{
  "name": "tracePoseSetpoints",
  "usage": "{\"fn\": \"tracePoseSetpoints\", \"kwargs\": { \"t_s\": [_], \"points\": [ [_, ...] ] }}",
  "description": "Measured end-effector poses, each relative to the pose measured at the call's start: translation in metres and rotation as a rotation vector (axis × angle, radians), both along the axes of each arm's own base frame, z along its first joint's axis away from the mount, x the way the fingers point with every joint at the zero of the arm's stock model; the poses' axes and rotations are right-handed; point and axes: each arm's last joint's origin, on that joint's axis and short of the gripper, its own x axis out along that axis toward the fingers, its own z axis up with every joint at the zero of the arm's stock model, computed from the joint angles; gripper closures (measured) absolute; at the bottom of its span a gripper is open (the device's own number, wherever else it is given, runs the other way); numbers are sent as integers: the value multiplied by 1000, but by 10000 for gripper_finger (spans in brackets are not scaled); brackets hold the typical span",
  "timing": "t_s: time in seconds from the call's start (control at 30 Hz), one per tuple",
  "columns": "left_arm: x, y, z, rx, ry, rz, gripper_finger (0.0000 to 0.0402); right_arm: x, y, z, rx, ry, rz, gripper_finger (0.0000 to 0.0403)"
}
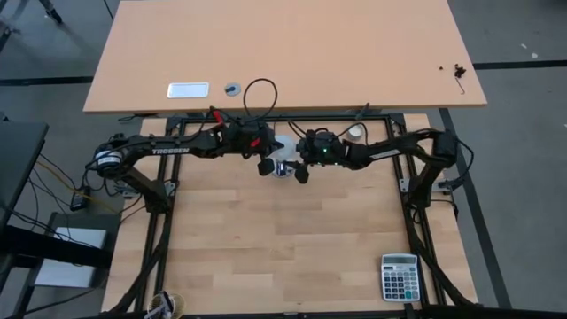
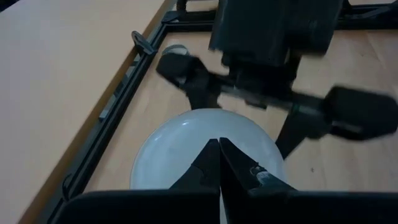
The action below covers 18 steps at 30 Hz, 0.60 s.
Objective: Screw lightbulb
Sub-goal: Insert the light into the lamp socket
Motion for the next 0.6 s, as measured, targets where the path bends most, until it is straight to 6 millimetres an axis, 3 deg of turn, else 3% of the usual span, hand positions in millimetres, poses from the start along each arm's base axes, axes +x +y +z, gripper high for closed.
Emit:
{"fn": "tracePoseSetpoints", "kwargs": {
  "t_s": [0.4,0.6],
  "points": [
    [-6,-2,5,8,13,12,402,-16,6,27,-17,40,14,128],
    [-6,-2,5,11,13,11,402,-25,9,46,-46,13,24,153]
  ]
}}
